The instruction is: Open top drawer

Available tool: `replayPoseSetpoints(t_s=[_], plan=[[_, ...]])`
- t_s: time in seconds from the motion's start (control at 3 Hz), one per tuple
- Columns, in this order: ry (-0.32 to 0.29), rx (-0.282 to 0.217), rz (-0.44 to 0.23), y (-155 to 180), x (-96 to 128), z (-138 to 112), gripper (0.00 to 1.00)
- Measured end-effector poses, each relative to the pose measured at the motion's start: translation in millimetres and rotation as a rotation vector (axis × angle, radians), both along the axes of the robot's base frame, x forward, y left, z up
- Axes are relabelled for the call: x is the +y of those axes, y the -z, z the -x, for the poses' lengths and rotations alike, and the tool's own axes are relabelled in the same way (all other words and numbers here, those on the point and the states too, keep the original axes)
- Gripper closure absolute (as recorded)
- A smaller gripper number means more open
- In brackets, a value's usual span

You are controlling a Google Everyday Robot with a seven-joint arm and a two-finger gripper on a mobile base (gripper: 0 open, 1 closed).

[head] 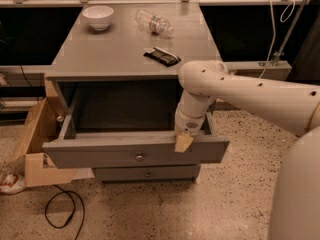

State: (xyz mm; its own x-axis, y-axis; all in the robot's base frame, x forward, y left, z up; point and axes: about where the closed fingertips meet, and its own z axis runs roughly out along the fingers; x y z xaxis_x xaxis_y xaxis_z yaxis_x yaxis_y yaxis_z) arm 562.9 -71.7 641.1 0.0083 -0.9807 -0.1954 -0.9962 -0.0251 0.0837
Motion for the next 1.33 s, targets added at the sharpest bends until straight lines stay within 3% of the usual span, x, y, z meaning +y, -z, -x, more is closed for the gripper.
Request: replayPoseSetpoints(t_s=[0.33, 0.67, 1.0, 1.33], plan=[[0.0, 0.0, 0.0, 0, 0, 0, 0.0], [0.0, 0.0, 0.0, 0, 0, 0, 0.0], [0.011, -0.069, -0.056, -35, -15, 9, 0.0], [0.058, -0.206, -0.122, -100, -40, 29, 0.0]])
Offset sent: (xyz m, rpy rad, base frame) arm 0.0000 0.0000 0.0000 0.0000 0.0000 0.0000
